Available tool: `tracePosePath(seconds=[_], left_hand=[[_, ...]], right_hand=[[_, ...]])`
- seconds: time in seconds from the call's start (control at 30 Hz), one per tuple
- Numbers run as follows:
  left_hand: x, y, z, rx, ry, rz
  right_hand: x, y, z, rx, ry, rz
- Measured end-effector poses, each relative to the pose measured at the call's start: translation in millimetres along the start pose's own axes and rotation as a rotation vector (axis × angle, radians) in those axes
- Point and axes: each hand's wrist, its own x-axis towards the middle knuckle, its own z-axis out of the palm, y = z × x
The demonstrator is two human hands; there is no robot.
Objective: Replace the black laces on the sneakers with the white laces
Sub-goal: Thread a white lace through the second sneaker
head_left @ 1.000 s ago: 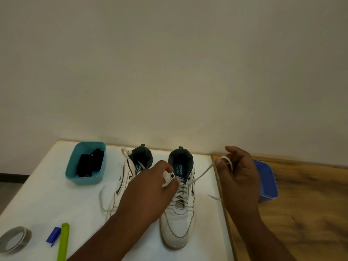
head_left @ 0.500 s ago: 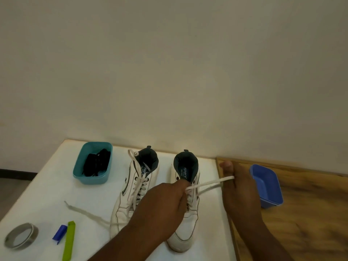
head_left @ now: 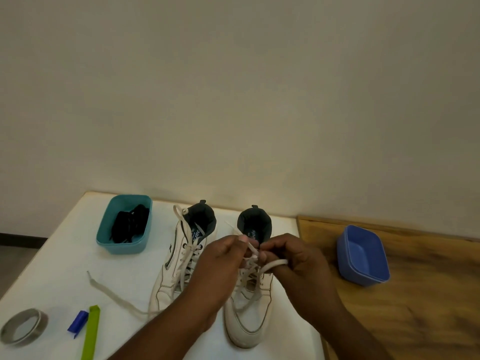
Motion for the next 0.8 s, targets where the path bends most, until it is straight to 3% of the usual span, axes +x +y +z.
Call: tracePosePath(seconds=[0.1,0.17,0.23,0.33,0.47,0.63,0.8], left_hand=[[3,-6,-1,0.016,0.037,0.011],[4,-13,-1,0.27,0.039,0.121],[4,-19,0,0.485,0.038,0.221],[3,-21,3,0.526,-0.026,0.235],[2,-26,11,0.524,-0.084,0.223],[8,-30,7,0.38,-0.087,0.184],[10,-32,3,0.422,-0.059,0.175]], right_hand=[[-3,13,-9,-0.236,-0.22,0.016],[-6,21,-14,-0.396,-0.323,0.023],[-5,21,-15,-0.402,-0.196,0.047],[4,5,-3,-0.084,-0.04,0.138],[5,2,17,-0.153,0.003,0.057],[7,7,25,0.042,-0.03,0.198],[11,5,29,0.05,-0.066,0.222]])
